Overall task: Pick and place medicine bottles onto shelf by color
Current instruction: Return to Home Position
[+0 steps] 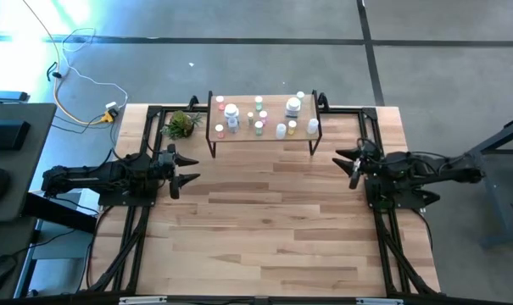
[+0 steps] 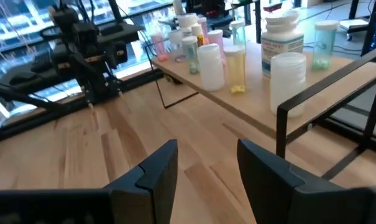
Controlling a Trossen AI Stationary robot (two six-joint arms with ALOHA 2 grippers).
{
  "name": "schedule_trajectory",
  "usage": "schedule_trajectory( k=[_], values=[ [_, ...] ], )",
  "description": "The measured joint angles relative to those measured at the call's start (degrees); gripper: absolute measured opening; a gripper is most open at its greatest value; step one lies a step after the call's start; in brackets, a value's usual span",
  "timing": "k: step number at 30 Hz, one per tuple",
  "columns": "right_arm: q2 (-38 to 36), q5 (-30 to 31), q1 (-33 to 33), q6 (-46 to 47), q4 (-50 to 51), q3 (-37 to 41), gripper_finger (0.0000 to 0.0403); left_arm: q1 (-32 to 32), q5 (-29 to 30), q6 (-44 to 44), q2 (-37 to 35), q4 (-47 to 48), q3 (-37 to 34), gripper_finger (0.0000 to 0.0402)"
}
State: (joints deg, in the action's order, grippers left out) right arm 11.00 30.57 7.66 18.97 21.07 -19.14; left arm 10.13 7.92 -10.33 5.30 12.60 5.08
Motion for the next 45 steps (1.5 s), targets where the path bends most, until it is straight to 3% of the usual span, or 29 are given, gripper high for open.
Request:
schedule_trajectory(
  k=[11,17,28,35,45],
  values=[
    [-10.32,-9.02,0.0,0.53,-5.78,8.42,0.0158,0.0,-0.02,0.0,0.0,-0.02,0.02,0.0229],
    [-10.71,-12.11,0.0,1.93,-9.8,12.66,0.0158,0.01,-0.02,0.0,0.0,-0.04,0.04,0.0229],
    [-9.89,-12.24,0.0,8.08,-9.67,14.32,0.0158,0.0,-0.05,0.0,0.0,-0.07,0.04,0.0229],
    [-9.81,-12.13,0.0,0.55,-9.52,14.3,0.0158,0.01,-0.04,0.0,0.0,-0.07,0.04,0.0229],
    [-9.81,-12.13,0.0,0.45,-9.43,14.28,0.0158,0.0,-0.04,0.0,0.0,-0.05,0.04,0.0229]
  ],
)
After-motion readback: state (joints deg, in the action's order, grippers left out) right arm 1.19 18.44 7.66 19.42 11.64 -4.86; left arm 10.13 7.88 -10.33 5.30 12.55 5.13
